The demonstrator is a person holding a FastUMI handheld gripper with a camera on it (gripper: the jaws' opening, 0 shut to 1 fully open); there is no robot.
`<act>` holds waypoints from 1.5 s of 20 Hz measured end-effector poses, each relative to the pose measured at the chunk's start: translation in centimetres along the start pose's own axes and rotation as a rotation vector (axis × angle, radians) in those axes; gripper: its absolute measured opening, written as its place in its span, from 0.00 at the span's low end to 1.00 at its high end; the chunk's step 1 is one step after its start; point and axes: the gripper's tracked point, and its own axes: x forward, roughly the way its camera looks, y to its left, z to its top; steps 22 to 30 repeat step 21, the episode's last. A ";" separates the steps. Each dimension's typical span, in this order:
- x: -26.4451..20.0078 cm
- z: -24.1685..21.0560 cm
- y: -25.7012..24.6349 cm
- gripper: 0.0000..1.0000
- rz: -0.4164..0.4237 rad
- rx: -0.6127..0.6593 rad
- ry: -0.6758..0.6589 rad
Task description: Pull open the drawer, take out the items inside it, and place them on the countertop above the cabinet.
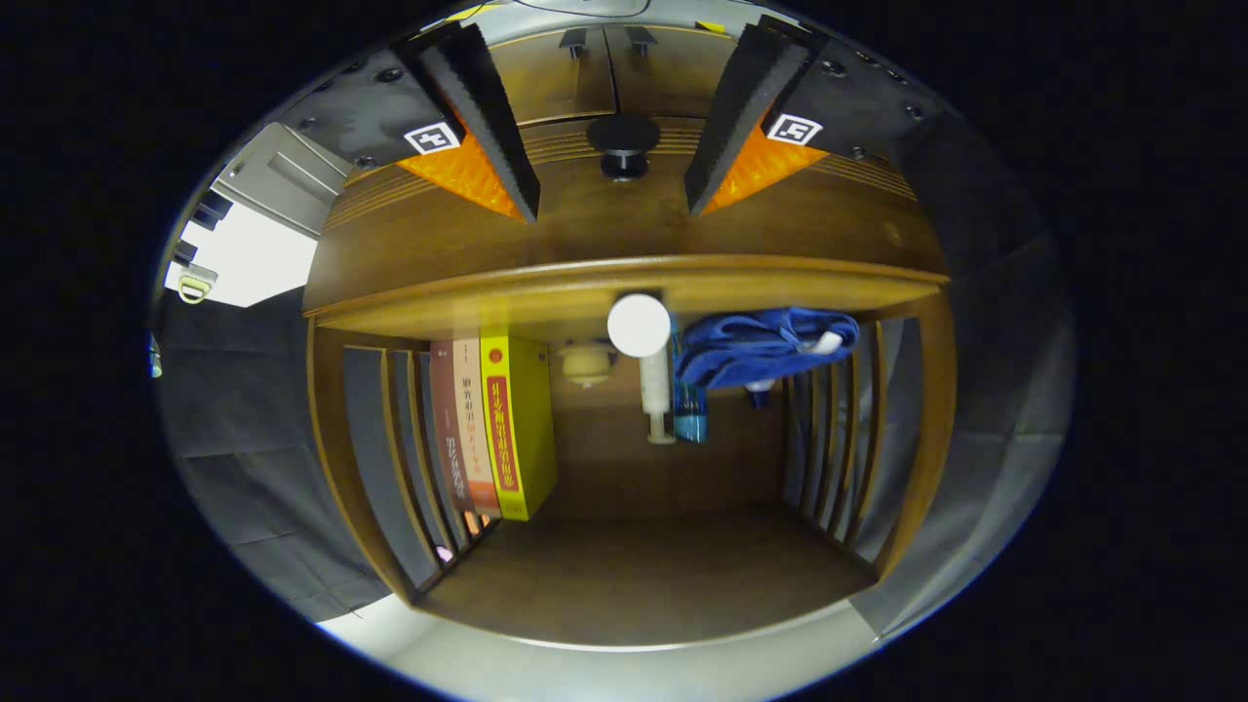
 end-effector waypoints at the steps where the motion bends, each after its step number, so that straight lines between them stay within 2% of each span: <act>1: -1.4 1.2 0.0 0.98 -0.006 -0.013 -0.013; 7: -10.3 7.5 0.1 0.98 0.010 0.010 -0.030; 10: -14.0 9.4 0.7 0.98 0.047 0.031 -0.027; 14: -17.3 11.3 0.7 0.98 0.070 -0.019 -0.044; 20: -19.2 12.6 0.2 0.98 0.072 -0.021 -0.058; 30: -19.1 12.5 0.0 0.98 0.072 -0.014 -0.055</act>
